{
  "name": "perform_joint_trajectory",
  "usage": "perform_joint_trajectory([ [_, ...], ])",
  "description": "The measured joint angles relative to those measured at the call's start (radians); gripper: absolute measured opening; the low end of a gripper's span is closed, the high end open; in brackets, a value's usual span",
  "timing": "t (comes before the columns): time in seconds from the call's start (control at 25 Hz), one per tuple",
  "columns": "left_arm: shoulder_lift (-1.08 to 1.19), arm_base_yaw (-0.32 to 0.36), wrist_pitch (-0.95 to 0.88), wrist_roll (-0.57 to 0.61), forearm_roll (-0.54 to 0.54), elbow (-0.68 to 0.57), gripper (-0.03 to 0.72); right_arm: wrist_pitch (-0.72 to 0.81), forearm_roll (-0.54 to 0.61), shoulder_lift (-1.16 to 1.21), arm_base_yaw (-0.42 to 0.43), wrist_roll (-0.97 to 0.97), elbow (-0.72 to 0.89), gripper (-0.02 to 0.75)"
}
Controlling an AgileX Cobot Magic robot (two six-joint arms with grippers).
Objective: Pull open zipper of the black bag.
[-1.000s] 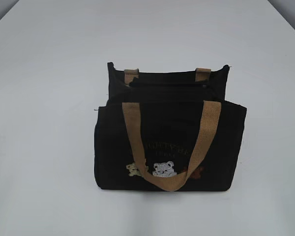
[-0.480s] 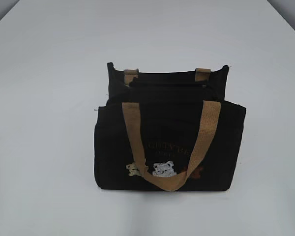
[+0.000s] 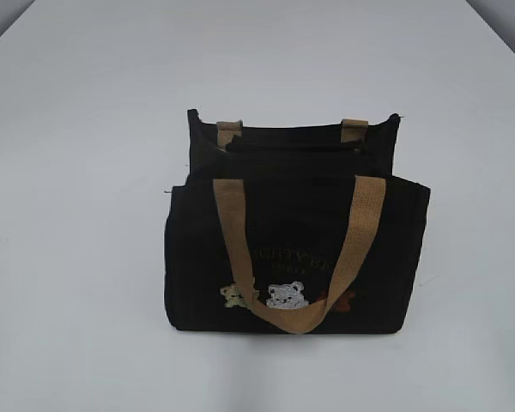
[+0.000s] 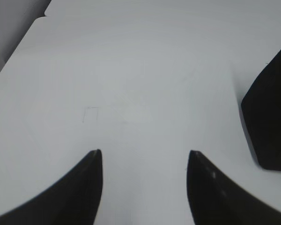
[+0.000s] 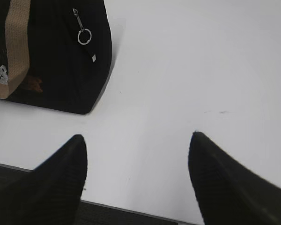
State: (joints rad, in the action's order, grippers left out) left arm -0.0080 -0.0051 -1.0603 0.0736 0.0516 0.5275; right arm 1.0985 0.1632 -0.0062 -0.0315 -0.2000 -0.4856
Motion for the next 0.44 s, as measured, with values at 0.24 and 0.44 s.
perform_joint_trajectory([
  [0.24,0.000,0.000,0.000,0.000,0.000,0.000,0.433,0.000,0.000,0.000,0.000,0.000,0.000,0.526],
  [0.44,0.000,0.000,0.000,0.000,0.000,0.000,0.433,0.000,0.000,0.000,0.000,0.000,0.000,0.526],
])
